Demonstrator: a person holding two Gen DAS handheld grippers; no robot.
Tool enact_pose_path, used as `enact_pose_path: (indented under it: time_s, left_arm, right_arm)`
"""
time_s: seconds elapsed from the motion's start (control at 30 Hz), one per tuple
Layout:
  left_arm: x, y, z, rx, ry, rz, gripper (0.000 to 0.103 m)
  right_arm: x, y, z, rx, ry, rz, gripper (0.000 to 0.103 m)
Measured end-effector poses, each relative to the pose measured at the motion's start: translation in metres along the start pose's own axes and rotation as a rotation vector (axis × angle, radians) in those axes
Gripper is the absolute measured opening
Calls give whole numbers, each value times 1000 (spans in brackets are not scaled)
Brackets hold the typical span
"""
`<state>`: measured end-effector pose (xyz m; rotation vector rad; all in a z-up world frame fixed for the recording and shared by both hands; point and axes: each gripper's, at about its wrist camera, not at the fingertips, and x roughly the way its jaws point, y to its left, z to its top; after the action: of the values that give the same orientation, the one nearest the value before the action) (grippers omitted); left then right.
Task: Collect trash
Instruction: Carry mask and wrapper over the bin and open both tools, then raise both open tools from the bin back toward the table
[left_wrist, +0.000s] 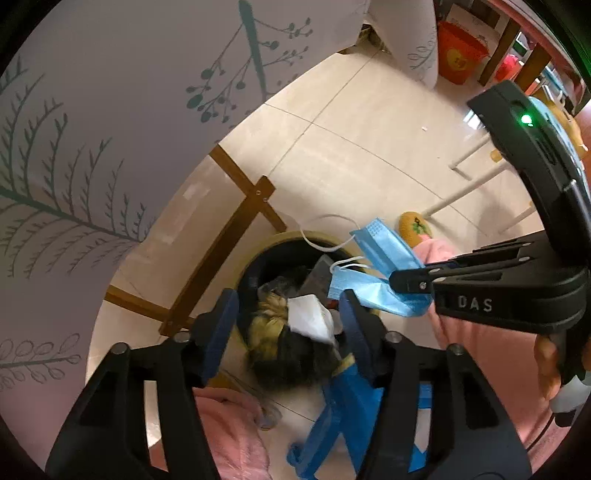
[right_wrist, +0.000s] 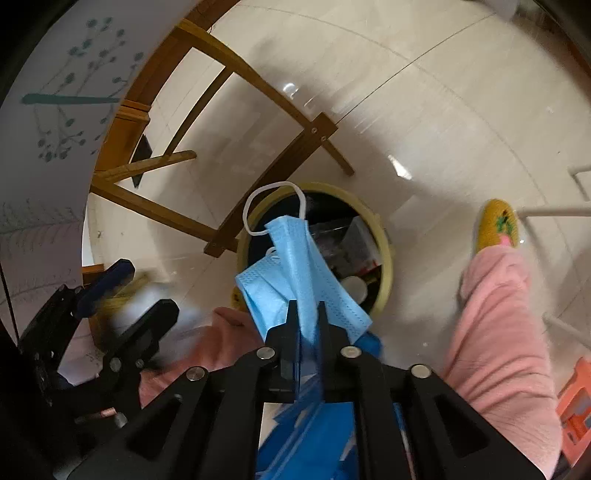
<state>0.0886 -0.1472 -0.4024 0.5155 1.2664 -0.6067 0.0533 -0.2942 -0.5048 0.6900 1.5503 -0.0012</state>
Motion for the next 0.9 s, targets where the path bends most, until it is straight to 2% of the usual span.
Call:
enact_pose_path:
  time_s: [0.13,0.2,0.47,0.67,0.9]
  left_arm:
    - [6,1,1,4,-2,16,68]
    - [6,2,1,4,-4,27,77]
    - [-3,4,-2,5,-7,39,78]
    - [-22,-4,-7,32,-16,33,78]
    - [-78,-14,-15,38,-74,-15,78]
  right_arm:
    - [15,3,8,19,7,9,29]
    - [18,4,9,20,-3,12,36]
    - [11,4,0,-11,-19,-17,36]
    - [-14,5,-12,-28,-49,-34,36]
    - [-67,21,-32,-67,-141,-62,36]
